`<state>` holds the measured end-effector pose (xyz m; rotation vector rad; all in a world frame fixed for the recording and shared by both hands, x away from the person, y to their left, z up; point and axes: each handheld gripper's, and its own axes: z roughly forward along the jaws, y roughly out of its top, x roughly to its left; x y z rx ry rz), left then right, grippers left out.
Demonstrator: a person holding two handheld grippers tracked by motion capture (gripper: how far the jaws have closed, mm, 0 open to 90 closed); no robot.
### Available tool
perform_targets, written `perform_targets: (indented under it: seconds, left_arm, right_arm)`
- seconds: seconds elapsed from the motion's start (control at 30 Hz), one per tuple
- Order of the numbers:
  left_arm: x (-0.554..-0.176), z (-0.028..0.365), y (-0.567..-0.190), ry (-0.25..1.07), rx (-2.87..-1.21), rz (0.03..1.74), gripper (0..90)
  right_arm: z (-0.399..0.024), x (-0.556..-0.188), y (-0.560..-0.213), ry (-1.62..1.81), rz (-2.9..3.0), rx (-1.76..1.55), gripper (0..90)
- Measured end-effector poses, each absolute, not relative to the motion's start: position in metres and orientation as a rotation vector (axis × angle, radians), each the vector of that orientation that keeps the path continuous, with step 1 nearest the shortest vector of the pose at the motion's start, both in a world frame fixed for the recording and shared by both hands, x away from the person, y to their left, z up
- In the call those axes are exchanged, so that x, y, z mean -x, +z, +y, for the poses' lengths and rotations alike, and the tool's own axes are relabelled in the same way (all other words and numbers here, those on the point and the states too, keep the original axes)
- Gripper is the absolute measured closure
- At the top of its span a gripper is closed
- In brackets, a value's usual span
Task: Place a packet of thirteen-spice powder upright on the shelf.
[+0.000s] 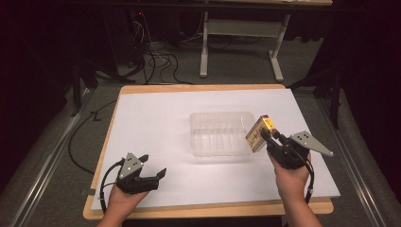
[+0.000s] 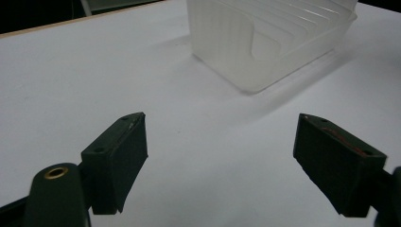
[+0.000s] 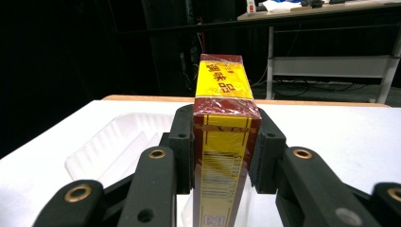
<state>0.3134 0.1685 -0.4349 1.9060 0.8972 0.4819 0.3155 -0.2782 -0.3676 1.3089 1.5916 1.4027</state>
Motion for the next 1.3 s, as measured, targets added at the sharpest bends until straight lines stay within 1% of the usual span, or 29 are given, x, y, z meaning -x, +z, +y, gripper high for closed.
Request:
perform_targets:
  seconds: [0.17,0.5,0.9,1.07,1.13,1.2,1.3]
  left_arm:
    - [-0.313,0.168,-0.435,0.487,-1.911,0.893,19.1]
    - [-0.313,0.168,-0.435,0.480,-1.912,0.890,19.2]
    - [-0.313,0.167,-0.435,0.479,-1.919,0.880,19.3]
    - [-0.313,0.168,-0.434,0.474,-1.918,0.879,19.4]
    - [-0.313,0.168,-0.435,0.474,-1.918,0.879,19.4]
    - [-0.313,0.169,-0.434,0.474,-1.910,0.882,19.5]
    - [-0.313,0.169,-0.434,0.477,-1.914,0.877,19.7]
  right_arm:
    - [-0.272,-0.323,-0.363,1.384,1.590,-1.313,68.4]
    - [-0.254,-0.350,-0.361,1.309,1.555,-1.333,68.5]
    - [-0.244,-0.387,-0.365,1.240,1.537,-1.360,68.5]
    - [-0.243,-0.393,-0.360,1.244,1.517,-1.346,68.6]
    - [-0.240,-0.399,-0.367,1.197,1.556,-1.362,68.7]
    - [-0.237,-0.404,-0.380,1.142,1.582,-1.352,68.8]
    - [-0.238,-0.405,-0.380,1.163,1.576,-1.368,68.8]
